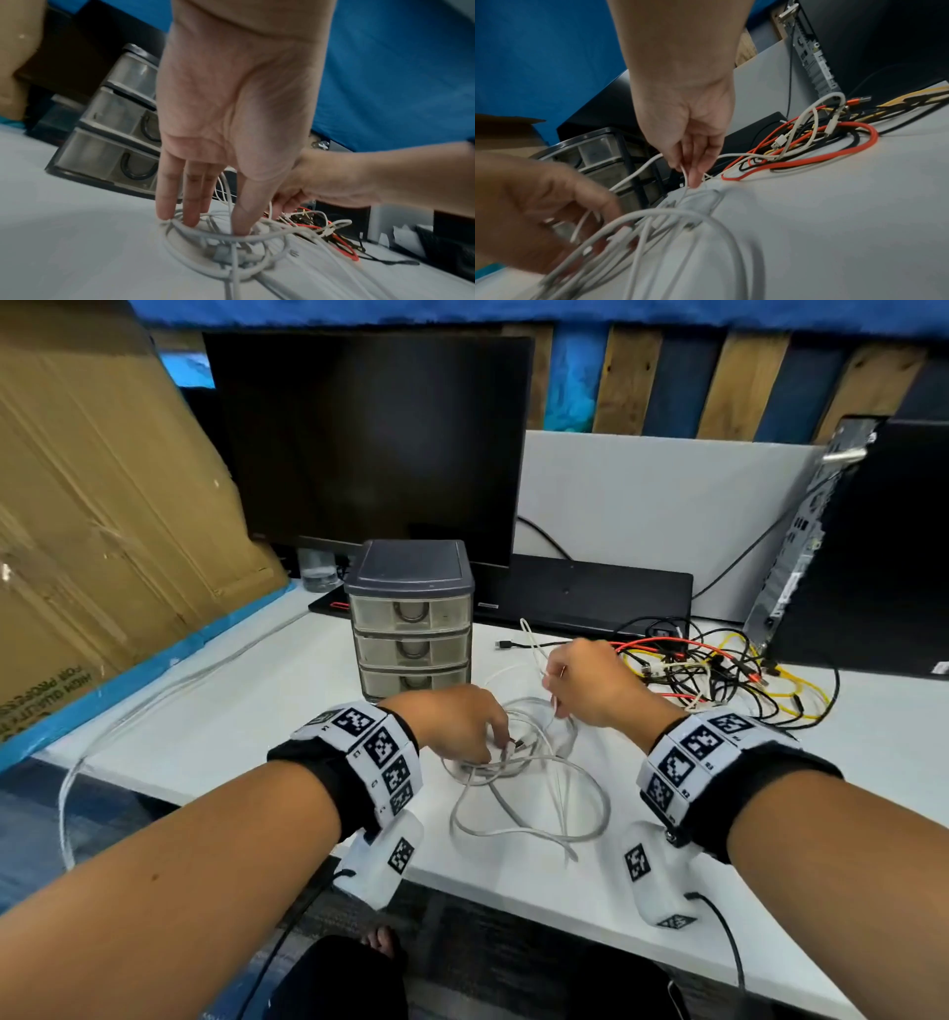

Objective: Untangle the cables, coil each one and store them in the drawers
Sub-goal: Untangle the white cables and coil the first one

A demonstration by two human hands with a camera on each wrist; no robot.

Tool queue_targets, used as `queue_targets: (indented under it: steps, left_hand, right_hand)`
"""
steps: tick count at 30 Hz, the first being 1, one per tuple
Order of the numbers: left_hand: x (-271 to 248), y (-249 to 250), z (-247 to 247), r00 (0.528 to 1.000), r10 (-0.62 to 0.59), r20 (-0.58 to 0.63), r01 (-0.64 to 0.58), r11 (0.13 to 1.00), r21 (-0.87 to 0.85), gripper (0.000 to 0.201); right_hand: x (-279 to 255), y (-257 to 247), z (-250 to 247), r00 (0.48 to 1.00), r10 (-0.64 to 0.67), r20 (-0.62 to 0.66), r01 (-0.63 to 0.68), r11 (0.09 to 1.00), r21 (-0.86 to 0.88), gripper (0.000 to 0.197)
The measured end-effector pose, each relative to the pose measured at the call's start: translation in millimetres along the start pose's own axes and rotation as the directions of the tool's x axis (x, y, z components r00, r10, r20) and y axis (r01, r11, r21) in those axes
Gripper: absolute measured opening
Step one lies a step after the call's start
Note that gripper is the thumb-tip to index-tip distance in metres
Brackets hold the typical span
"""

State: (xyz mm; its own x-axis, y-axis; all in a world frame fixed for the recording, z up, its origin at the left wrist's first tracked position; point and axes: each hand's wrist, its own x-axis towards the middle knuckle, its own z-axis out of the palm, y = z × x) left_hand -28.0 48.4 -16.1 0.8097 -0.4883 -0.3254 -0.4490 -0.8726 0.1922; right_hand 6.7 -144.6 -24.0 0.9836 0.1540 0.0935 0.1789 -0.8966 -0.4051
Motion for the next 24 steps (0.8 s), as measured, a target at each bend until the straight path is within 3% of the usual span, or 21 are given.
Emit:
queue_targets:
  steps: [3,5,13,17,24]
  left_hand:
    - [1,3,-2,1.000,0.005,0.003,-0.005,1.000,0.017,0.039]
    - [2,1,-1,1.000,0.007,0.001,-0.007,1.000,0.005,0.040]
    - [3,-10,1,0.999,-0.019,-0.046,0.016,0.997,-0.076,0.036]
    - [1,-14,-7,0.995,0.029,-0.098,-0.041,0.991,-0.124,0.030]
    - [-7,-20,-30,0.974,0.102,-0.200,-0.156,0.949,-0.273,0.023]
  right_hand:
    - [2,6,-14,0.974,-0.042,-0.221,0.063,0.994,0.089,0.021]
    - [2,6,-21,0.954,-0.060,-0.294,0.114,0.979,0.170,0.021]
    - [1,5,-42,0.898,-0.232,-0.374,0.260,0.965,0.026,0.019]
    - [-1,8,-50,0.875,-0.323,-0.361,0.323,0.944,-0.062,0.019]
    - [-1,5,-75,0.871,-0.325,-0.368,0.326,0.943,-0.060,0.025]
